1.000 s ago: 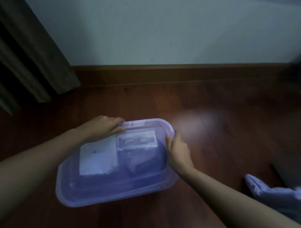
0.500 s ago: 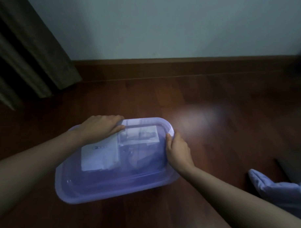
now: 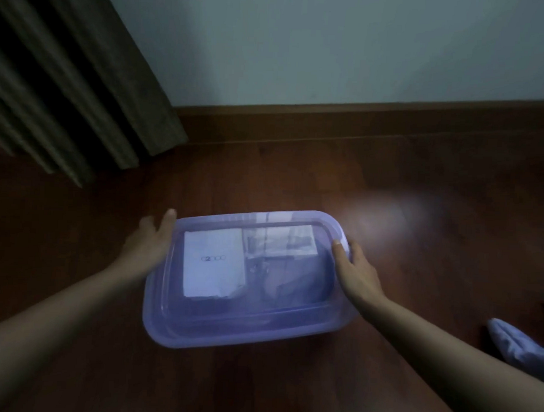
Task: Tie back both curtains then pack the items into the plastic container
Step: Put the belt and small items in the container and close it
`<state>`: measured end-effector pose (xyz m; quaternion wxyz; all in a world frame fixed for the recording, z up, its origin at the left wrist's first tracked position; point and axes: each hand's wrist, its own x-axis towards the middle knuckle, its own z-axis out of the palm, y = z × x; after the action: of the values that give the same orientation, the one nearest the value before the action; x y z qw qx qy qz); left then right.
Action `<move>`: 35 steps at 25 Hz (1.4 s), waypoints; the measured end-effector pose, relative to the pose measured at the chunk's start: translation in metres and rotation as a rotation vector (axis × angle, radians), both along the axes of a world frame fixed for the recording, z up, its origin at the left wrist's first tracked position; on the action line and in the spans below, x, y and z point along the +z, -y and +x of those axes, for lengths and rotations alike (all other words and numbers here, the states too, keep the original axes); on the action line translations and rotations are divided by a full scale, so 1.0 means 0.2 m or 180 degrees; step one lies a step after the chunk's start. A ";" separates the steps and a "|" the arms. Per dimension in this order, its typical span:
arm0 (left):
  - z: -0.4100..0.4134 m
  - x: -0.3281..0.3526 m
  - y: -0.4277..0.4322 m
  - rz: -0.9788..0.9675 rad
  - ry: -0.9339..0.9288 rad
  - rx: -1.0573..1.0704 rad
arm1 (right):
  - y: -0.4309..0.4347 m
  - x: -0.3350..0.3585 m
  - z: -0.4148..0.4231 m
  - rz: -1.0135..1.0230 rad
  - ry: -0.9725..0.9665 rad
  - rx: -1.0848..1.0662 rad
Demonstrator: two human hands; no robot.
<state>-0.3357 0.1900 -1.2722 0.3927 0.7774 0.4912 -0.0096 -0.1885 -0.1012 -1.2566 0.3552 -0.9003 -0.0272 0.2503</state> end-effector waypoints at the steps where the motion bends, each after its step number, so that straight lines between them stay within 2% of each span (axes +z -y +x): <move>1: -0.06 -0.02 0.04 -0.0235 0.0025 0.0128 | 0.00 -0.01 -0.01 -0.0058 0.0075 0.0012; 4: -0.13 -0.04 0.15 -0.0360 0.0242 0.0356 | -0.01 -0.02 -0.02 -0.0203 0.0261 0.0003; 7: -0.14 -0.02 0.21 -0.0032 0.0281 0.0357 | 0.00 -0.02 -0.04 -0.0227 0.0378 0.0043; 12: -0.15 -0.06 0.21 0.0547 0.0004 0.0344 | 0.01 -0.07 -0.05 -0.0445 0.0543 -0.0039; 14: -0.16 -0.06 0.21 0.0605 0.0010 0.0311 | 0.00 -0.07 -0.06 -0.0479 0.0548 -0.0078; 16: -0.14 -0.04 0.21 0.0425 0.0014 0.0318 | 0.01 -0.07 -0.06 -0.0331 0.0448 -0.0154; 18: -0.16 -0.01 0.22 -0.0107 0.0326 0.0524 | 0.02 -0.08 -0.05 0.0091 0.0171 -0.0349; 20: -0.25 0.01 0.24 -0.0691 0.0672 0.0947 | 0.05 -0.11 -0.04 0.0658 -0.0188 -0.0641; 21: -0.31 0.00 0.27 -0.0910 0.0666 0.1181 | 0.07 -0.12 -0.04 0.0851 -0.0340 -0.0705; 23: -0.43 -0.02 0.37 -0.1365 0.0604 0.1524 | 0.11 -0.11 -0.07 0.0973 -0.0497 -0.0560; 26: -0.46 -0.04 0.48 -0.2168 0.1172 0.1678 | 0.13 -0.15 -0.09 0.0975 -0.0388 -0.0460; 30: -0.44 -0.03 0.44 -0.2018 0.1566 0.1716 | 0.09 -0.14 -0.08 0.1034 -0.0245 -0.0460; 35: -0.54 -0.01 0.28 -0.1891 0.1859 0.1948 | -0.17 -0.05 -0.07 0.1235 -0.0201 -0.0069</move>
<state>-0.4432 0.1334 -1.2737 0.7021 0.4234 0.5421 0.1841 -0.2031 -0.0677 -1.2666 0.5254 -0.8068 -0.0540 0.2646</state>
